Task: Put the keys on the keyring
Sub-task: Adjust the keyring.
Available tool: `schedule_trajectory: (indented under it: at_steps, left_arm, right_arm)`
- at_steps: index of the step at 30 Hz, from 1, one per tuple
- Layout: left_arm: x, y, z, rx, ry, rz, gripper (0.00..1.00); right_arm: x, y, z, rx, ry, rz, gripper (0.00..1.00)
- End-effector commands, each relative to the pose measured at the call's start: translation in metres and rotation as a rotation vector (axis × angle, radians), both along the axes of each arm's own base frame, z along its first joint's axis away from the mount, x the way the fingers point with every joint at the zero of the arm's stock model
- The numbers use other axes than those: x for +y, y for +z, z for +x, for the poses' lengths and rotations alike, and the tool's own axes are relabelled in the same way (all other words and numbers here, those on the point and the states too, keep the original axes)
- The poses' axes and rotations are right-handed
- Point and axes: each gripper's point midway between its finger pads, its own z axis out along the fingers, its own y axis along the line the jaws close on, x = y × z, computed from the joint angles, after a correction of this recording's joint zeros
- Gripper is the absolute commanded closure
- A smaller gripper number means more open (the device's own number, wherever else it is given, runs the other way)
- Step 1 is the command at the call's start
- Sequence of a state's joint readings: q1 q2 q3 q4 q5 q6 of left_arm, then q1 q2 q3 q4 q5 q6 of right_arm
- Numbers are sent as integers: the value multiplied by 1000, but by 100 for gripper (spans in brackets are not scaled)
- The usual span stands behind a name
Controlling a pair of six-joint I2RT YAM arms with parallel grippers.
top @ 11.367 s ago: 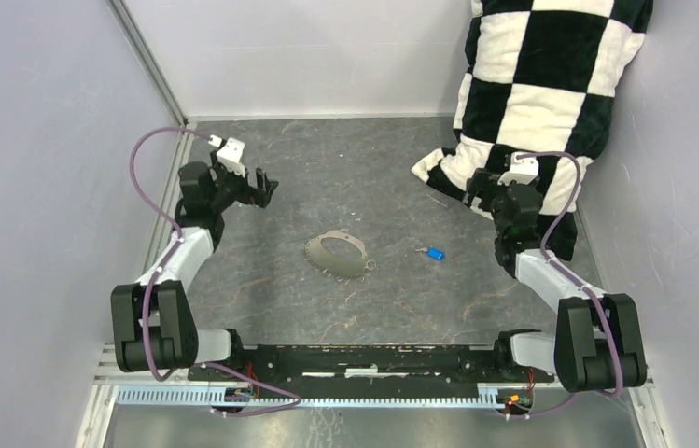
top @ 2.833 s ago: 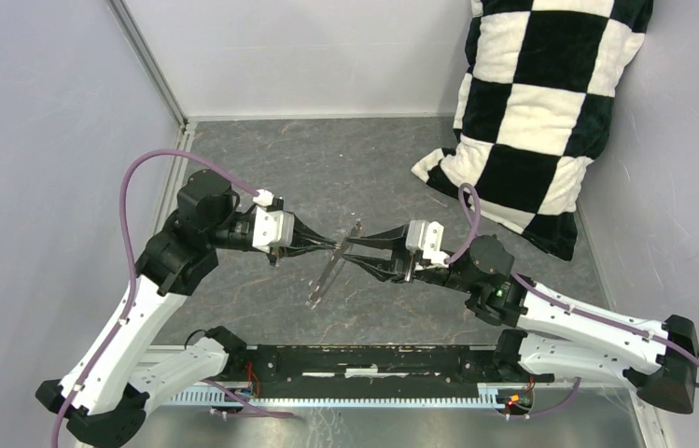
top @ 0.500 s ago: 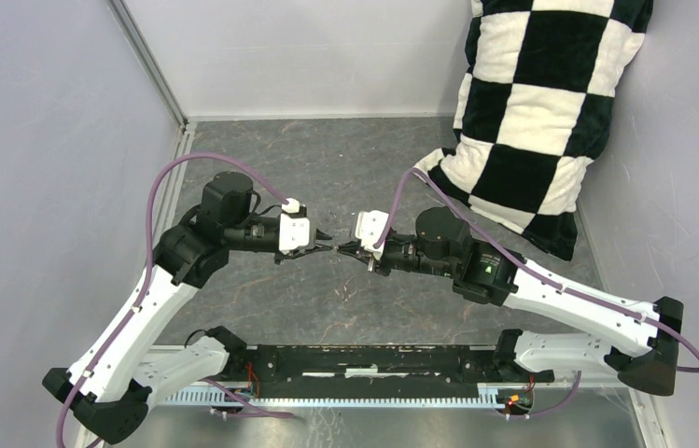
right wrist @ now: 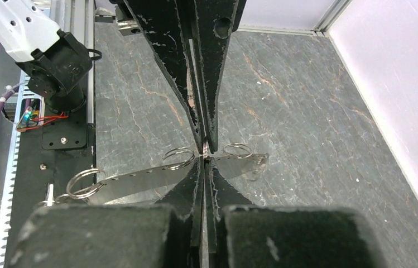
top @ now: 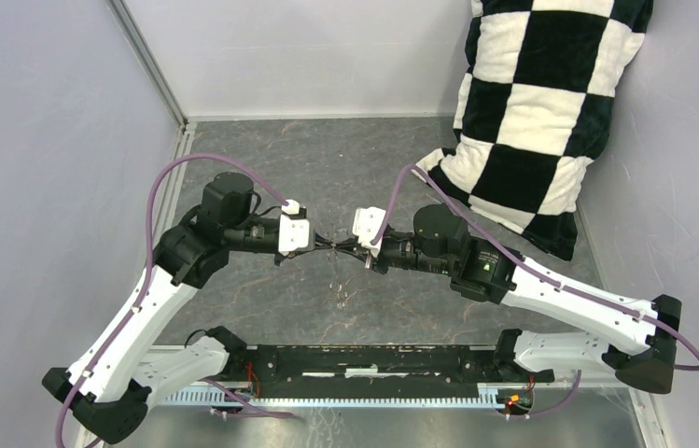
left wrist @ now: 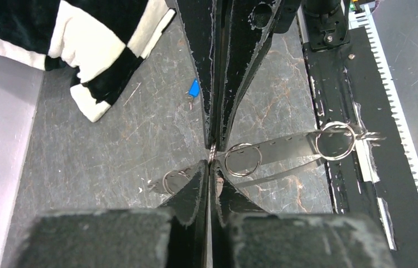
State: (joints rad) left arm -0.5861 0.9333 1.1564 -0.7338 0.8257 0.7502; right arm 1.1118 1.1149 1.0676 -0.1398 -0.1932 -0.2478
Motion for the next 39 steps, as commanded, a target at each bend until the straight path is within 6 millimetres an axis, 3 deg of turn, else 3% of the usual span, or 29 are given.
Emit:
schedule_trajectory:
  at_steps: [1, 5, 8, 13, 18, 27, 39]
  left_arm:
    - [-2, 17, -5, -70, -42, -35, 98]
    - [-2, 20, -16, -110, -99, -58, 98]
    - [-4, 32, -27, -146, -151, -116, 98]
    - [-6, 51, -48, -157, -255, -184, 98]
    - [-5, 64, -75, -137, -375, -243, 98]
    - [-8, 85, -84, -72, -402, -318, 98]
    - [-11, 86, -82, -43, -419, -321, 98]
  right_arm:
    - [6, 42, -7, -25, 32, 113, 96]
    - [-4, 54, -9, -39, 17, 164, 69]
    - [-21, 68, -15, -81, 6, 245, 60]
    - [-49, 74, -22, -122, -28, 348, 60]
    - [-55, 83, -36, -118, 22, 429, 61]
    - [-42, 88, -67, -82, 212, 502, 61]
    - [-30, 92, -70, -64, 259, 565, 59]
